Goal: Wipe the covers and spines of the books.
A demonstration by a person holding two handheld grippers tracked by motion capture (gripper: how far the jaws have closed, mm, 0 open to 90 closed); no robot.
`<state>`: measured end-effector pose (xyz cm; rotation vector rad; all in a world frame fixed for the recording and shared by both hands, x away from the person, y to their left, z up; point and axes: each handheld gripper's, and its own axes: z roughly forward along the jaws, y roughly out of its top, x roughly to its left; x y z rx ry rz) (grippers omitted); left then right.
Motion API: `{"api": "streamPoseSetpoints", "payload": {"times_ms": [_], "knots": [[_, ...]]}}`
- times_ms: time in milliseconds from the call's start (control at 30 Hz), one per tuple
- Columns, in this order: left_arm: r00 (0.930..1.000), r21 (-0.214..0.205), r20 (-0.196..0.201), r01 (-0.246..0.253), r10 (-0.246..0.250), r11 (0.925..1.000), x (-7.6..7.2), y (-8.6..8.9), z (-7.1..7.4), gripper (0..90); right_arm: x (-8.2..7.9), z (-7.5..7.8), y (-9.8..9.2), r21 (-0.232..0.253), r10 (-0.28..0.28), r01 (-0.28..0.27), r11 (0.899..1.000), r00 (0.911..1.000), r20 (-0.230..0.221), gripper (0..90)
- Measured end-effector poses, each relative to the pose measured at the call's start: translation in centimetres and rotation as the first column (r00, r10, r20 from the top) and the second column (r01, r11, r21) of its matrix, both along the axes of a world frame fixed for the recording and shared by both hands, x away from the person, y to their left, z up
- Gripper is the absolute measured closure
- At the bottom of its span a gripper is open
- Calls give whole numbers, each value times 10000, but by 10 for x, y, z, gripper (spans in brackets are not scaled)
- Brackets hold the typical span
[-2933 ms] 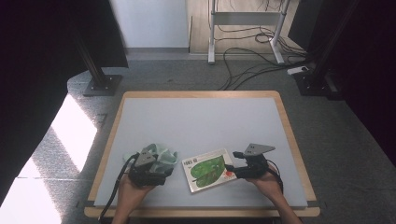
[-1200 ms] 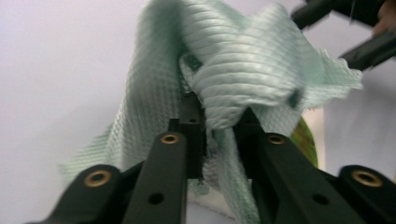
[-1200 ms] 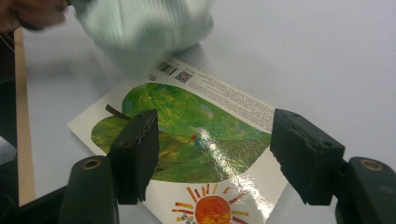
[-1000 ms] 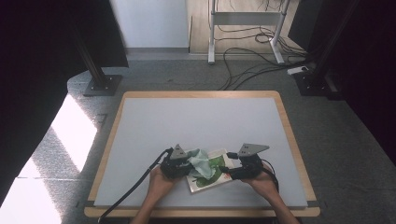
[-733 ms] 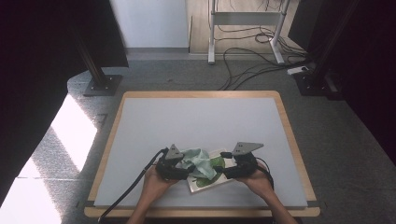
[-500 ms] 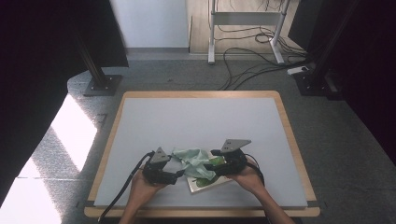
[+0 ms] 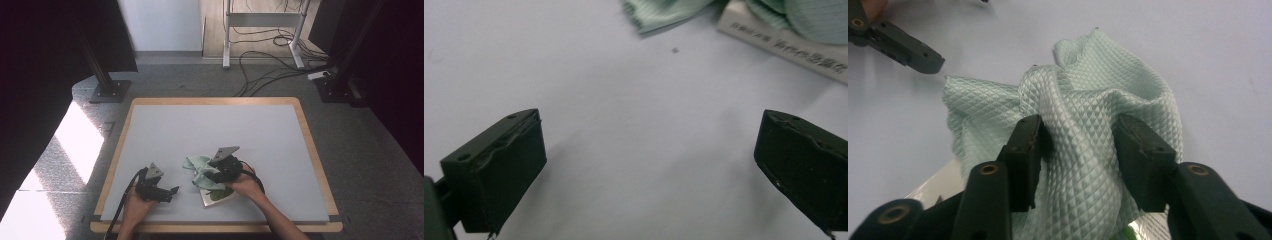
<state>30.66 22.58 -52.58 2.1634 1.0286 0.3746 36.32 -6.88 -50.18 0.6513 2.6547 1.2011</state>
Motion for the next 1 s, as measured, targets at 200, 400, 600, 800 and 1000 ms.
{"api": "streamPoseSetpoints", "payload": {"times_ms": [200,400,600,800,1000], "knots": [[9999,149,-6,-137,137,9998,0,5,0,0,3,-1,12,-319,-54,56,9995,10000,66,671],[9993,614,-272,-247,264,9978,1,5,-2,0,4,-2,34,-187,223,-222,9996,9997,71,727],[9992,578,-275,-258,275,9980,1,5,-3,0,3,-2,34,-273,95,-94,9996,9999,43,765],[9992,574,-265,-269,285,9980,1,5,-3,0,5,-4,20,-241,-181,183,9995,9998,74,778],[9993,571,-248,-275,290,9980,1,5,-3,0,12,-5,-4,-189,-626,626,9979,9980,19,778]]}}
